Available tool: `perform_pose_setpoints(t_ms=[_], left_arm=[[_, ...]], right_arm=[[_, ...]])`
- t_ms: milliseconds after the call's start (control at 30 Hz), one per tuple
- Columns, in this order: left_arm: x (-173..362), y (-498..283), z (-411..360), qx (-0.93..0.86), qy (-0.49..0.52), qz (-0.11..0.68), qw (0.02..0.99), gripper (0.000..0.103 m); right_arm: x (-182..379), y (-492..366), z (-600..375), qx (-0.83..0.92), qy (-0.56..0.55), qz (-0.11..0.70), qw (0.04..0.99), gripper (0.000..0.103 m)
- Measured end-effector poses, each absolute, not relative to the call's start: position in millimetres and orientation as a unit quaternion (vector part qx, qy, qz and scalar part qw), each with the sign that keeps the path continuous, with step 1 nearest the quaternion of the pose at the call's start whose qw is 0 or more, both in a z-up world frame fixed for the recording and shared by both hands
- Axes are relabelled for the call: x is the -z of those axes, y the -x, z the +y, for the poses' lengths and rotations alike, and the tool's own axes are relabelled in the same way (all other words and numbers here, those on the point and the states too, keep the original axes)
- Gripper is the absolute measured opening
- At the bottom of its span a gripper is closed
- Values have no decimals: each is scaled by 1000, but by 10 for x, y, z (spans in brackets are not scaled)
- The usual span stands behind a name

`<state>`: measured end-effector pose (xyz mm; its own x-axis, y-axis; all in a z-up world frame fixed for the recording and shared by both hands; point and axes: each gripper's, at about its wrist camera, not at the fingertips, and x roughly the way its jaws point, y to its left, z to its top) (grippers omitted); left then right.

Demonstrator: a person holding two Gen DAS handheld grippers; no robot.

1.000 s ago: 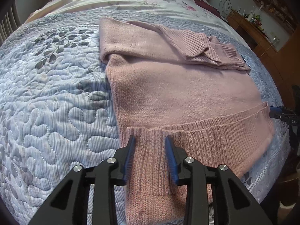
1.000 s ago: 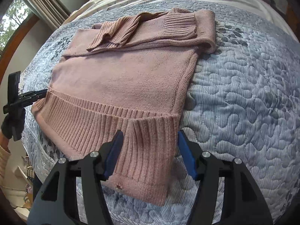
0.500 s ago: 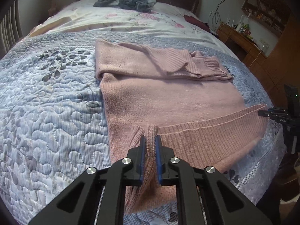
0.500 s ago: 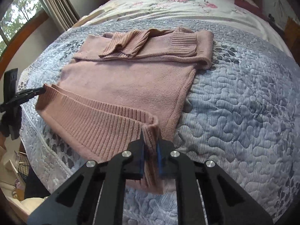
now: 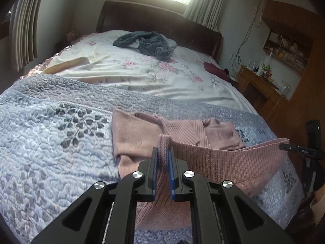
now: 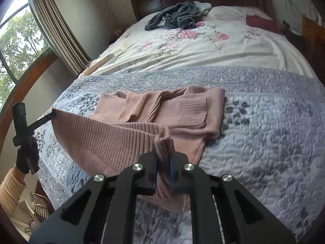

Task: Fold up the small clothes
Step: 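Lift the hem with both tools and fold it toward the collar, then lay the hem on the body and open both tools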

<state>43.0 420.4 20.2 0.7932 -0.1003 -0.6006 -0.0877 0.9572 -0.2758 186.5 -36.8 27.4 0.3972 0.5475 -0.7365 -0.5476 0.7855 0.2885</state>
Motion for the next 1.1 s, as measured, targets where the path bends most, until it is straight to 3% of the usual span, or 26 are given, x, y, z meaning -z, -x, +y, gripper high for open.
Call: perform_pose_setpoints(t_ms=[300,667,767,867,1000,1100], left_arm=[[-2,-1749,4608,-51,173,318,931,9],[1126,-2485,4766,-98,155,419,889,10],[1269,-2525,4807,-109,157,436,880,16],[1259,-2506,4861,-106,176,438,875,21],[1053,-2349,4885,-118,173,426,880,38],[877,-2110,4798,-108,147,409,894,39]], right_arm=[[-175,-3178,112,-298,-8,452,841,8],[890,-3936,450,-245,6,527,814,8],[1086,-3997,425,-234,-4,541,808,9],[1130,-3984,407,-232,-8,545,805,17],[961,-3795,272,-230,-5,530,816,38],[832,-3526,111,-244,-8,526,815,38]])
